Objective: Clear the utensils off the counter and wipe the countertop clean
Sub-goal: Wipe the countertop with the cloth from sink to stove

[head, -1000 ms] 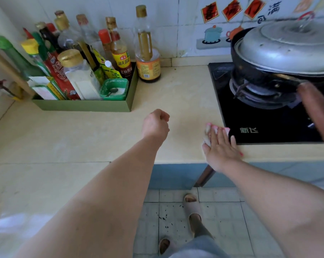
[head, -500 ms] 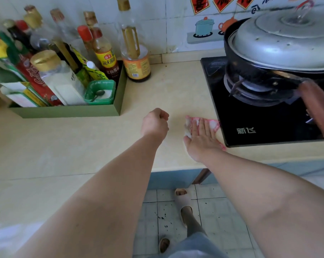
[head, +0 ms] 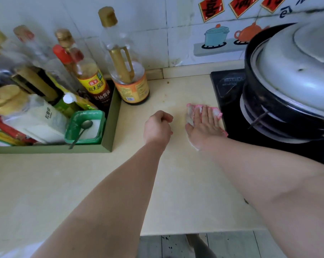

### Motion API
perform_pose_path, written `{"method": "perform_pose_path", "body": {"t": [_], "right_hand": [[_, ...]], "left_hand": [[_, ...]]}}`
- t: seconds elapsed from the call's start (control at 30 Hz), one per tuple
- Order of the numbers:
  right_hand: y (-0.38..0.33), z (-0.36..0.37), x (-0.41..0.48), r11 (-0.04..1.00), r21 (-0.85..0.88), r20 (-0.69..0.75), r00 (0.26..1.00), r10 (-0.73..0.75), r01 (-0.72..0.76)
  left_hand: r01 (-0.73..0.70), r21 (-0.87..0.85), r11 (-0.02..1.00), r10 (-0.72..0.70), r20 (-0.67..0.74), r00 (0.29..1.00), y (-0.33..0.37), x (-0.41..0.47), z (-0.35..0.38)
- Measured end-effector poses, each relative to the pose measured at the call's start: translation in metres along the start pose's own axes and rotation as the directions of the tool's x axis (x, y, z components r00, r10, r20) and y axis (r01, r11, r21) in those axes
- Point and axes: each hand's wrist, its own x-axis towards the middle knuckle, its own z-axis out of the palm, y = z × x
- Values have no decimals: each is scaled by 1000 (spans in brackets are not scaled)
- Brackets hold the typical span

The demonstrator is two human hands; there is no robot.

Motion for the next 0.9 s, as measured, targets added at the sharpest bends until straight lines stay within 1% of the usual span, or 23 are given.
{"method": "perform_pose_path", "body": {"t": [0.1, 0.2, 0.27, 0.33, 0.47, 0.53, 0.6, 0.67, 0.83, 0.9], "right_hand": [[-2, -11, 35, 1000, 2, -21, 1000, -6, 6], [-8, -18, 72, 1000, -5, -75, 997, -15, 15], [-18, -24, 95, 1000, 0, -110, 994, -6, 6], [-34, -29, 116, 1000, 6, -108, 994, -19, 19], [-65, -34, 141, 992, -1, -98, 987, -127, 127], [-73, -32, 146, 978, -31, -112, 972, -207, 205], [-80, -27, 145, 954, -61, -99, 949, -299, 294], [-88, -21, 136, 932, -82, -84, 929, -361, 354], [-96, -4, 99, 926, -87, -85, 924, -373, 366], [-93, 3, 81, 921, -112, -94, 918, -384, 374]], "left_hand": [[24, -27, 999, -25, -27, 999, 6, 23, 5], [30, -68, 997, -34, -60, 998, 12, 40, 5], [27, -93, 995, -34, -80, 996, 12, 49, 4], [28, -112, 993, -40, -100, 994, 10, 55, 1], [49, -134, 990, -66, -123, 990, 3, 59, -10], [53, -135, 989, -70, -129, 989, -2, 59, -15], [67, -126, 990, -84, -136, 987, -9, 56, -21], [82, -109, 991, -98, -153, 983, -15, 52, -28], [92, -114, 989, -116, -231, 966, -23, 50, -42], [53, -104, 993, -80, -280, 957, -18, 47, -48]]}}
